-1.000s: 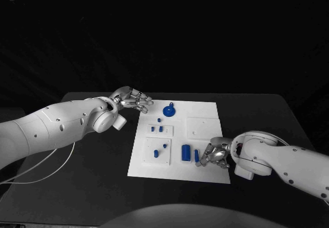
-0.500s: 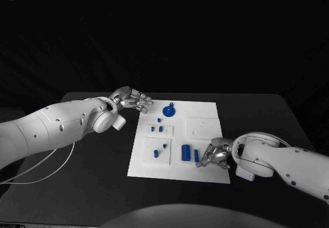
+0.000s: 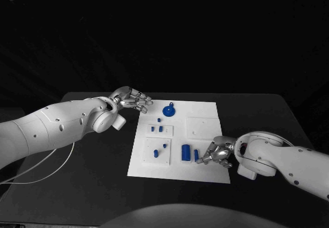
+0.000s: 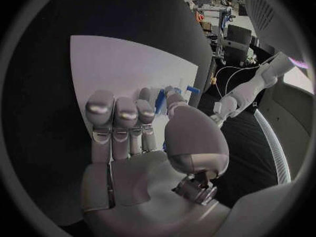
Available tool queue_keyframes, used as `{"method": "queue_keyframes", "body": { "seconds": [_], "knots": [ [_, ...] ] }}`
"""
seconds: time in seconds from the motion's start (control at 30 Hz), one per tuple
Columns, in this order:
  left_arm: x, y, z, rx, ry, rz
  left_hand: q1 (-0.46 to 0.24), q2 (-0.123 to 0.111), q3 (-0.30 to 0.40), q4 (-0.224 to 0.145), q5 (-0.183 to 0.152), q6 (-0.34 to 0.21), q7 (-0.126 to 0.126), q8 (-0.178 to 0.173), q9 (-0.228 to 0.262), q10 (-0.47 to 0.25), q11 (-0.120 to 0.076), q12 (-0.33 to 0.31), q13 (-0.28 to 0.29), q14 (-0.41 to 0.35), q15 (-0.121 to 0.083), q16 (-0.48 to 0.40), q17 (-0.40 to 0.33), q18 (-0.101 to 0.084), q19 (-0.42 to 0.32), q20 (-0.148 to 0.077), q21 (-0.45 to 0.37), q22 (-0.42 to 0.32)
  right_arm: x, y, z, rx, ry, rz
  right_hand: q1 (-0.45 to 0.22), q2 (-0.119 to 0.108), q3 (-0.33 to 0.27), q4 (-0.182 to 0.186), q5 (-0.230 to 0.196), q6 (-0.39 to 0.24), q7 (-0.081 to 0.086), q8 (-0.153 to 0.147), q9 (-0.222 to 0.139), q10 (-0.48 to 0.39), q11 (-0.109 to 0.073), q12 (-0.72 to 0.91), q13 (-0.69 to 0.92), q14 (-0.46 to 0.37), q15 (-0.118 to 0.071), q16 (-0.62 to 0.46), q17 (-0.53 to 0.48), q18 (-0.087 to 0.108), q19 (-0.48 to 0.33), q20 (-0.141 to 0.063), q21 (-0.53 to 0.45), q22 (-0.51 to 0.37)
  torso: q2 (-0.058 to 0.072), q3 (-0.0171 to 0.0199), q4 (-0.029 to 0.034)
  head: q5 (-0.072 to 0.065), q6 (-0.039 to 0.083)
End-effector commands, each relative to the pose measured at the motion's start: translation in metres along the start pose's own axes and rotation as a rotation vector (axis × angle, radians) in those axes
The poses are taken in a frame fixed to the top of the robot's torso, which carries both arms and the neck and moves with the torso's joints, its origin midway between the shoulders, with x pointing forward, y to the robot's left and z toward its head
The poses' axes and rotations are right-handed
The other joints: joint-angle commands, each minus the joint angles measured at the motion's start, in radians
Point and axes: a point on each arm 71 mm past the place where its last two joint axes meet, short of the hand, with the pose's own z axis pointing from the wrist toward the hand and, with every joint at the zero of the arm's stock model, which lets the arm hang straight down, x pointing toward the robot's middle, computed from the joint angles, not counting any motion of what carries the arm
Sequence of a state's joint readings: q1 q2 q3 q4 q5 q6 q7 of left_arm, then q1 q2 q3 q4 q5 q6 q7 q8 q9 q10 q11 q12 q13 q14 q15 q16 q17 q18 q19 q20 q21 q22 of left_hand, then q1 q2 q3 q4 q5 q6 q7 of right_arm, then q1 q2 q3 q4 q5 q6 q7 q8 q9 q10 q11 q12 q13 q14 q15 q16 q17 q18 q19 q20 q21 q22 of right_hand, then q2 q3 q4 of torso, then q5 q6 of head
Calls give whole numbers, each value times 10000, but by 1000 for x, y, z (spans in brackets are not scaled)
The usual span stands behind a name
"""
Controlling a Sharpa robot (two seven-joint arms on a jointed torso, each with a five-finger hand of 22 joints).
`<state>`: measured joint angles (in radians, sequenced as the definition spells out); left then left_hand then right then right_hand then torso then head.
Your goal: Assemble the parts on the task board
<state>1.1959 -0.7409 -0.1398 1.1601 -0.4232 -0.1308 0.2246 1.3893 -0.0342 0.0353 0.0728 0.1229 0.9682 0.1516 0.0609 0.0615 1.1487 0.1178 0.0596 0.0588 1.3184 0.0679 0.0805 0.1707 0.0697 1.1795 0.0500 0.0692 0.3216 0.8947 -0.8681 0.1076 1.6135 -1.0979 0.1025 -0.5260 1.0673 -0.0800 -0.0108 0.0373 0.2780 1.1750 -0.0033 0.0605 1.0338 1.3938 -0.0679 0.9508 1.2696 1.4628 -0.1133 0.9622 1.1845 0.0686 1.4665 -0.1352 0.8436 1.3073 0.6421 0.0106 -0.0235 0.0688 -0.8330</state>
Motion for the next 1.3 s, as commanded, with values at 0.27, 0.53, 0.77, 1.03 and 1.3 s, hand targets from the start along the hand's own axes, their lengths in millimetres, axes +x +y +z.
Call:
{"method": "queue_keyframes", "body": {
  "seconds": [0.27,0.53,0.77,1.03,1.3],
  "knots": [
    [2,-1,0,78,152,-26,-17,58,-28,-5,-13,-64,28,26,9,-86,-8,17,14,-58,4,29,12,-67,35,5,61,-10,-2,-2,0,-2,-46,34,-6,464,-278,-357,-15,9,19,40,-5,20,6,58,9,53,-27,5,0,-103,607,-17,2,946,4,4,2,-9,-19],
    [2,-1,0,74,164,-28,-17,58,-28,-5,-13,-64,28,26,9,-86,-8,17,14,-58,4,29,12,-67,35,5,61,-10,-2,1,1,198,-299,-85,-43,446,907,-582,-781,49,-22,41,-62,35,-19,57,0,50,-41,6,-4,-117,611,-33,26,953,1,-3,9,-21,-28],
    [2,-1,1,72,165,-28,-17,58,-28,-5,-13,-64,28,26,9,-86,-8,17,14,-58,4,29,12,-67,35,5,61,-10,-2,3,2,479,-535,-102,-173,499,1256,-677,-726,69,-52,38,-52,49,-39,64,-3,55,-57,26,3,-133,614,-47,72,958,0,-7,10,-25,-31],
    [3,-1,1,69,174,-31,-17,58,-28,-5,-13,-64,28,26,9,-86,-8,17,14,-58,4,29,12,-67,35,5,61,-10,0,2,3,791,-276,-309,-246,327,1934,-850,-471,58,-62,38,-146,41,-49,35,-21,46,-62,16,-10,-152,610,-53,83,954,-1,-3,5,-26,-29],
    [3,0,0,56,177,-33,-17,58,-28,-5,-13,-64,28,26,9,-86,-8,17,14,-58,4,29,12,-67,35,5,61,-10,1,2,4,934,-209,-381,-270,409,2554,-1166,-359,35,-83,34,-294,36,-66,23,-26,46,-73,10,-11,-163,611,-65,69,955,3,1,5,-27,-20]
  ]
}}
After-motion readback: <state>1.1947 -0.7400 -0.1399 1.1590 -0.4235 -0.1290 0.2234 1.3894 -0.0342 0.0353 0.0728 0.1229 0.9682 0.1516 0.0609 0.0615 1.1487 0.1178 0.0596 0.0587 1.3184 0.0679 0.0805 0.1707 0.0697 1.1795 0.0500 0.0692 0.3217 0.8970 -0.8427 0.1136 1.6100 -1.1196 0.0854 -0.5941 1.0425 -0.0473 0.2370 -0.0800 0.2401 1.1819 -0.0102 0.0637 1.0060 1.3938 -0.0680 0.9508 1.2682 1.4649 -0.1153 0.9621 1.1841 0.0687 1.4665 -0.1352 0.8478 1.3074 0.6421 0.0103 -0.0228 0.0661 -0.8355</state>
